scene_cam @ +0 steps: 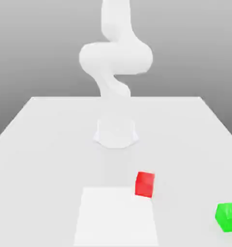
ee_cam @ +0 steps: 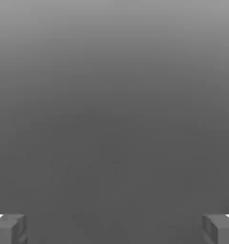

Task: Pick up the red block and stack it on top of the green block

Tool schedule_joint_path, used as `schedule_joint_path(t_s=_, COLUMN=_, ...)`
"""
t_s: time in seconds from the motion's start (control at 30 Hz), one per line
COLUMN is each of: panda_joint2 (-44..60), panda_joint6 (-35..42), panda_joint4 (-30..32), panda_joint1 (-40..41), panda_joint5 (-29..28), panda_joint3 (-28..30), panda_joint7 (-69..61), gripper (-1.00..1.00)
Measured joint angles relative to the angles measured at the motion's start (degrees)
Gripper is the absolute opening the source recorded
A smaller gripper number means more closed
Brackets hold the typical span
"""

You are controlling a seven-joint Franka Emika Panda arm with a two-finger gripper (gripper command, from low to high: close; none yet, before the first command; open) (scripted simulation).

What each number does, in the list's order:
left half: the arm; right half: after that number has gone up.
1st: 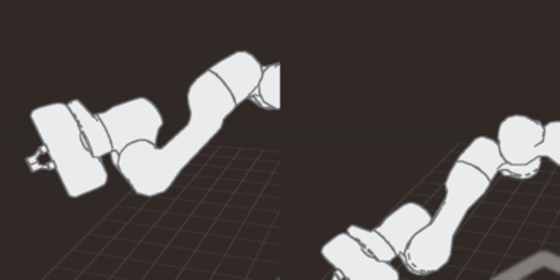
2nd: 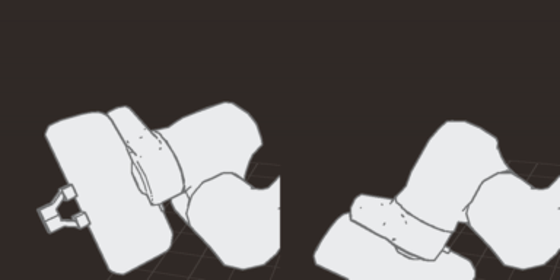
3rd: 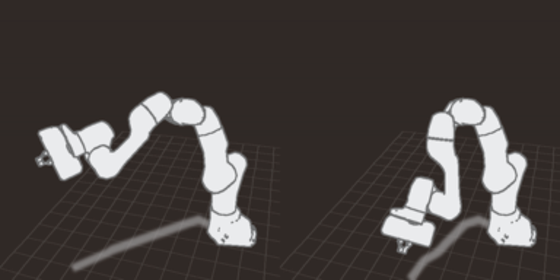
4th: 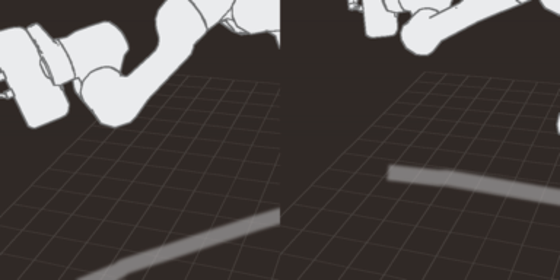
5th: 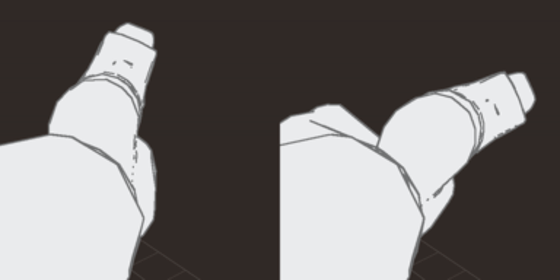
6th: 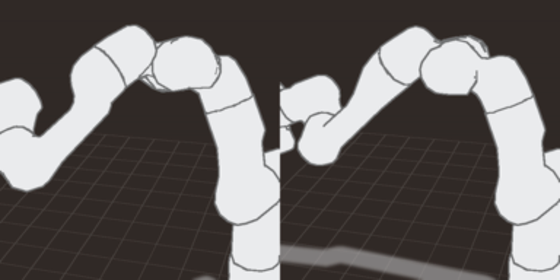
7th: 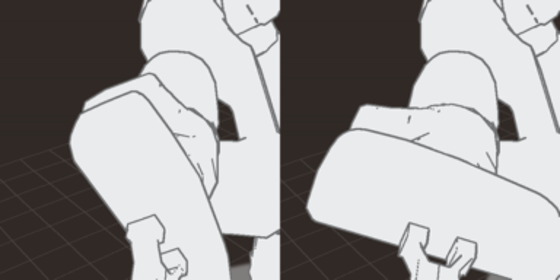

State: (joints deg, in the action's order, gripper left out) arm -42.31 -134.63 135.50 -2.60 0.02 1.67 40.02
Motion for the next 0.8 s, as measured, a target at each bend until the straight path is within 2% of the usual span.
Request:
schedule_joint_path(t_s=0.33, panda_joint2=17.51, panda_joint6=-13.73, panda_joint4=17.35, panda_joint1=-11.99, panda_joint5=-0.67, panda_joint3=5.96, panda_joint7=-27.38, gripper=0.0)
schedule_joint_path(t_s=0.57, panda_joint2=32.3, panda_joint6=-25.19, panda_joint4=31.07, panda_joint1=-19.11, panda_joint5=-2.66, panda_joint3=6.94, panda_joint7=-48.41, gripper=0.0)
schedule_joint_path(t_s=0.67, panda_joint2=37.33, panda_joint6=-29.27, panda_joint4=32.83, panda_joint1=-20.43, panda_joint5=-2.14, panda_joint3=7.01, panda_joint7=-52.62, gripper=0.0)
schedule_joint_path(t_s=0.8, panda_joint2=43.44, panda_joint6=-34.42, panda_joint4=32.16, panda_joint1=-21.32, panda_joint5=1.68, panda_joint3=6.5, panda_joint7=-55.9, gripper=0.0)
